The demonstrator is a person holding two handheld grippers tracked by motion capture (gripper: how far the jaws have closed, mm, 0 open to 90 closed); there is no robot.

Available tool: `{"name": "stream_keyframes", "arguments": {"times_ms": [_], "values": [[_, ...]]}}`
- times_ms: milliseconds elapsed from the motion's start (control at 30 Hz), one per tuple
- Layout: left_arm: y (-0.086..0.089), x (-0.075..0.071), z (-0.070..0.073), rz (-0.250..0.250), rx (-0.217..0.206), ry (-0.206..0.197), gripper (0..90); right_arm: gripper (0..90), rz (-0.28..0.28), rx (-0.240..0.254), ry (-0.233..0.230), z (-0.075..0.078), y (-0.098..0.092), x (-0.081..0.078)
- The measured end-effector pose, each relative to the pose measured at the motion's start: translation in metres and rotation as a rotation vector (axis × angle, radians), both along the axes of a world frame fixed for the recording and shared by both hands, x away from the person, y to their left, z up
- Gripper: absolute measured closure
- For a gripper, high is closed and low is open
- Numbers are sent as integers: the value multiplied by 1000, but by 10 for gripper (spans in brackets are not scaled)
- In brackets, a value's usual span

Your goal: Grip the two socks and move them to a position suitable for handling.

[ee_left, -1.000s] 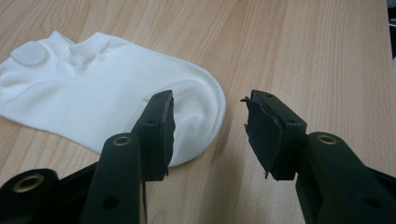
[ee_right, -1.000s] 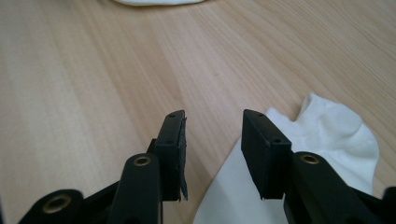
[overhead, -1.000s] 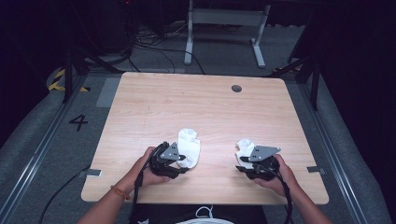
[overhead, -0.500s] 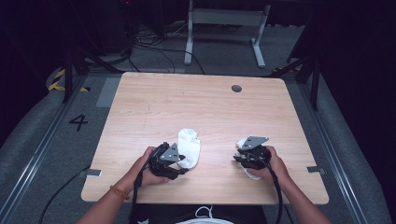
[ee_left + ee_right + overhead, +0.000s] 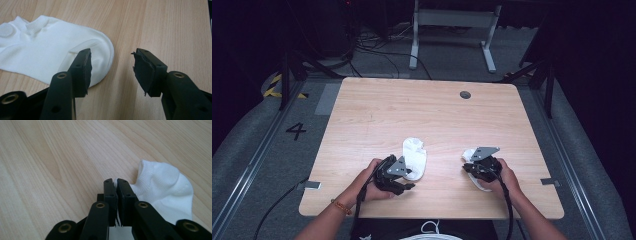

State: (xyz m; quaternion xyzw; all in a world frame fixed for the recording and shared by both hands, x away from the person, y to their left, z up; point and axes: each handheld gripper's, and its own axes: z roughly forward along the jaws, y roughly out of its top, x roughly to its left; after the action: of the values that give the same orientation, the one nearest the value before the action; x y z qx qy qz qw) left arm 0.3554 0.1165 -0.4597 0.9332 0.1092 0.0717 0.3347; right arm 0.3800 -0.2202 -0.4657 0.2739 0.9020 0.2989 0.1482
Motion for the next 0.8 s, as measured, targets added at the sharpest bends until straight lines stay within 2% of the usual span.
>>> {"name": "stream_keyframes", "arguments": {"times_ms": [200,333,467,600,633,800], "values": [[-4,2,0,9,6,-19,465,883,55,38,-3,9,0,-8],[-21,3,2,-1,27,-55,427,884,109,93,-14,23,2,-19],[-32,3,4,-9,28,-75,402,885,135,124,-20,31,4,-26],[-51,5,8,-25,-3,-101,386,885,184,170,-26,43,8,-36],[-51,5,8,-25,-3,-101,380,885,184,170,-26,43,8,-36],[-73,8,8,-69,-32,-112,383,886,238,196,-26,51,16,-46]]}}
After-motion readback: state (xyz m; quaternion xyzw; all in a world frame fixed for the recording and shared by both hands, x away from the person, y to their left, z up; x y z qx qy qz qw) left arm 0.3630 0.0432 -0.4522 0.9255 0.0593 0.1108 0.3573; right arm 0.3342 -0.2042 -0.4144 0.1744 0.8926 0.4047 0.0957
